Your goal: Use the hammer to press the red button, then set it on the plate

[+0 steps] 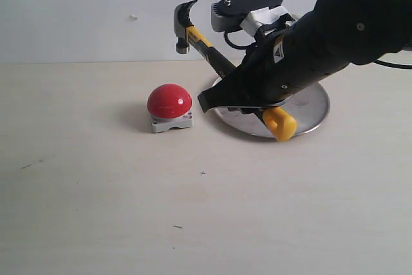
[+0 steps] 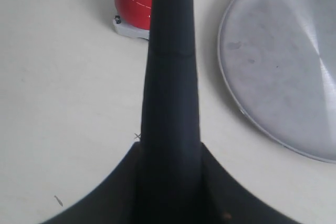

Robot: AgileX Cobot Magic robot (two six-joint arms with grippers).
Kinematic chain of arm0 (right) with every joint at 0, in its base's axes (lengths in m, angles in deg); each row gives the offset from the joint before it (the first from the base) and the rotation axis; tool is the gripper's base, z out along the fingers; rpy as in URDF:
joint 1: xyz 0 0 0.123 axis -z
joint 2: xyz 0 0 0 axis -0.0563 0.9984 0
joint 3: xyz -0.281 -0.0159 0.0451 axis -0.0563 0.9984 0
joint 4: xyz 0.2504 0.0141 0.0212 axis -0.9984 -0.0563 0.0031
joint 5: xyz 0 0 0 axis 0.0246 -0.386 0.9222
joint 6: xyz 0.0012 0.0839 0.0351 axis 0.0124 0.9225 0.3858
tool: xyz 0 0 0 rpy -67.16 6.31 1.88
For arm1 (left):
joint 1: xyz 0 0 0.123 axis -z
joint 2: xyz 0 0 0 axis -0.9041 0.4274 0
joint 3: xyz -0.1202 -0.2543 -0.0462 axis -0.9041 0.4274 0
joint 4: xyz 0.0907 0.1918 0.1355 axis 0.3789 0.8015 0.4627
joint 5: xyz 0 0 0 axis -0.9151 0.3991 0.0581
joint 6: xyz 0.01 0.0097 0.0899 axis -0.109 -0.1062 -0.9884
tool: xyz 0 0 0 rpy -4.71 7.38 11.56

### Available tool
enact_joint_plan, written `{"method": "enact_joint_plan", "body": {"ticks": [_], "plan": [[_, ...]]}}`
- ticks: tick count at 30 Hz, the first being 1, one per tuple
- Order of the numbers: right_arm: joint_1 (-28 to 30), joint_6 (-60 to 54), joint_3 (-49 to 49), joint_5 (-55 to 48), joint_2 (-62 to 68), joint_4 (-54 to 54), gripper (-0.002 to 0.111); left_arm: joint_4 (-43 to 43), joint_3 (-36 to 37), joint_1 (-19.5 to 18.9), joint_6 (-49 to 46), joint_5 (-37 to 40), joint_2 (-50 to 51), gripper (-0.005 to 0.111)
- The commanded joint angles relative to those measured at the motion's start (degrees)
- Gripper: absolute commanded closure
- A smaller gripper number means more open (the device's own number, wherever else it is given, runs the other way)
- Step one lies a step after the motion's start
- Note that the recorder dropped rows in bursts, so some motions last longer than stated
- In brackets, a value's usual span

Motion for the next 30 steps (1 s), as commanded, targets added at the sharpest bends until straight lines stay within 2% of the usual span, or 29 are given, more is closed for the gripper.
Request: {"method": "enact_joint_plan", "body": {"ticks": [1, 7, 17, 30], "plan": [[0.2, 0.1, -0.3, 6.4, -0.7, 0.9, 0.108, 1.9, 0.2, -0.2, 0.9, 14.3, -7.3, 0.107], [0.2, 0.1, -0.3, 4.9, -0.7, 0.9, 0.108, 2.0, 0.6, -0.2, 0.8, 15.5, -7.9, 0.107], [1.9, -3.9, -9.2, -10.6, -0.8, 1.8, 0.108, 2.0, 2.3, -0.2, 0.7, 14.9, -7.9, 0.107], [1.9, -5.6, -10.6, -10.6, 4.4, 0.6, 0.108, 2.0, 2.3, -0.1, 0.7, 14.9, -7.9, 0.107]]}}
